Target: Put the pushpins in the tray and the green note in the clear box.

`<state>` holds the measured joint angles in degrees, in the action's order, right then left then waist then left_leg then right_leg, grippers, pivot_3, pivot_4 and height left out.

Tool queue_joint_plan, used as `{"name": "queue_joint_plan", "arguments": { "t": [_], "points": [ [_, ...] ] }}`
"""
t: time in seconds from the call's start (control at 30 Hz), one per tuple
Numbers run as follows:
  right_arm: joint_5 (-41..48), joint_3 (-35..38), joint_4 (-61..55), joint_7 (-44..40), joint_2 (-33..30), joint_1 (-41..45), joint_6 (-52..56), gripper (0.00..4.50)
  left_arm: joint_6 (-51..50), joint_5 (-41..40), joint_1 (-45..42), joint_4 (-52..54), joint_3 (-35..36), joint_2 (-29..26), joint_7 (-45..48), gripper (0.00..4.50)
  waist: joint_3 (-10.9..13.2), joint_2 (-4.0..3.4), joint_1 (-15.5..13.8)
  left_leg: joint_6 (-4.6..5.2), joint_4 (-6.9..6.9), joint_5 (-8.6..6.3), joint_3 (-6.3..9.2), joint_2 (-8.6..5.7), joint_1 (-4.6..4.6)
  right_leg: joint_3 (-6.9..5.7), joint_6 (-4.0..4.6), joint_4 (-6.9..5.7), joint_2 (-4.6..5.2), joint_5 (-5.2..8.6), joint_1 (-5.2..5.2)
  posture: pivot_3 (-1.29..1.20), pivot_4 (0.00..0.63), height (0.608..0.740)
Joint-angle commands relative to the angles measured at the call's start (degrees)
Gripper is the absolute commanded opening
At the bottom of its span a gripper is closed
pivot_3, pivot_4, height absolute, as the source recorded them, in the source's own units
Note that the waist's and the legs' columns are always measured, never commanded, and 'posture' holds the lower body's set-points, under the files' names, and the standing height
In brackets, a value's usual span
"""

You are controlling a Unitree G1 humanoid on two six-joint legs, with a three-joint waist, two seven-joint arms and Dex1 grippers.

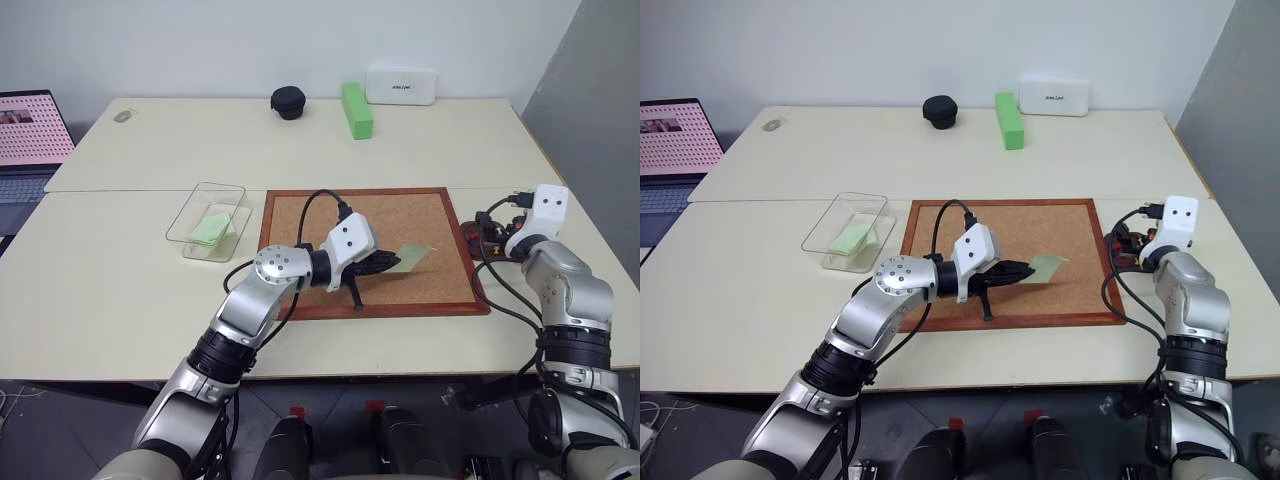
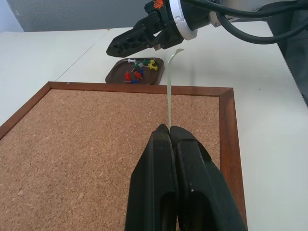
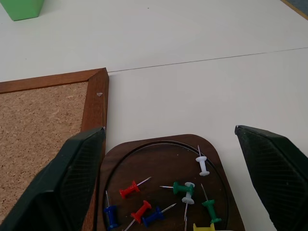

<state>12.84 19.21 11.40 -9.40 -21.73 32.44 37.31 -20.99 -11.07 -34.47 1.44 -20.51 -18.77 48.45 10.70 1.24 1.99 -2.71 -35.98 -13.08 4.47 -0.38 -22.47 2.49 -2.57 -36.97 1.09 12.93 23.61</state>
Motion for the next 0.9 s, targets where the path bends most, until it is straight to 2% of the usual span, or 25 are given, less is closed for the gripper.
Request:
{"name": "queue_joint_plan", "arguments": {
  "t": [0.03, 0.2, 0.37, 0.47, 0.67, 0.9],
  "points": [
    [2.3, -1.1, -7.5, -3.6, -0.3, -2.3, -1.8, 4.49, -0.6, -0.7, -1.4, 0.7, 2.8, 0.1, -0.4, 0.00, 0.0, 0.00, 0.0, 0.00, 0.00, 0.00, 0.00, 0.00, 0.00, 0.00, 0.00, 0.00, 0.00, 0.00, 0.00, 0.00, 0.150, 0.740],
    [4.5, -6.9, -18.1, -14.2, -2.0, -8.8, -7.6, 4.49, -4.3, -2.6, -2.1, 0.0, 8.3, 0.9, -4.5, 0.00, 0.0, -0.01, 0.0, 0.00, 0.00, 0.00, 0.03, 0.02, -0.01, -0.03, -0.01, 0.02, -0.02, 0.01, 0.00, 0.00, 0.150, 0.740],
    [9.8, -11.8, -30.8, -22.1, -0.8, -13.1, -10.8, 4.49, -3.5, 1.4, -2.7, -4.8, 19.1, 4.1, -23.6, 0.00, 0.0, -0.01, 0.4, 0.00, -0.05, 0.00, 0.04, 0.04, 0.01, -0.02, -0.06, 0.00, -0.03, -0.02, -0.01, 0.00, 0.150, 0.740],
    [14.5, -13.5, -35.6, -23.5, 0.0, -13.1, -7.1, 4.49, -2.0, 4.8, -1.7, -4.1, 22.9, 5.3, -33.5, 0.00, 0.0, -0.01, 0.5, 0.00, -0.06, 0.00, 0.09, 0.05, 0.03, -0.05, -0.07, -0.02, -0.04, -0.03, -0.02, 0.00, 0.150, 0.740],
    [23.3, -15.8, -43.5, -24.2, -0.6, -12.1, 0.2, 4.49, -5.3, 11.2, 0.2, 1.1, 32.1, 6.7, -53.1, 0.00, 0.0, 0.00, -0.2, 0.00, -0.07, 0.00, 0.15, 0.01, -0.04, -0.10, -0.07, 0.01, 0.02, -0.03, -0.01, 0.00, 0.150, 0.740],
    [29.8, -16.4, -45.8, -24.2, -0.8, -10.8, 4.3, 4.49, -8.7, 14.9, 3.7, 3.6, 36.8, 7.0, -62.7, 0.00, 0.0, 0.01, -0.3, -0.01, -0.08, 0.00, 0.16, -0.01, -0.05, -0.13, -0.08, 0.01, 0.03, -0.04, -0.02, 0.00, 0.150, 0.740]
  ]
}}
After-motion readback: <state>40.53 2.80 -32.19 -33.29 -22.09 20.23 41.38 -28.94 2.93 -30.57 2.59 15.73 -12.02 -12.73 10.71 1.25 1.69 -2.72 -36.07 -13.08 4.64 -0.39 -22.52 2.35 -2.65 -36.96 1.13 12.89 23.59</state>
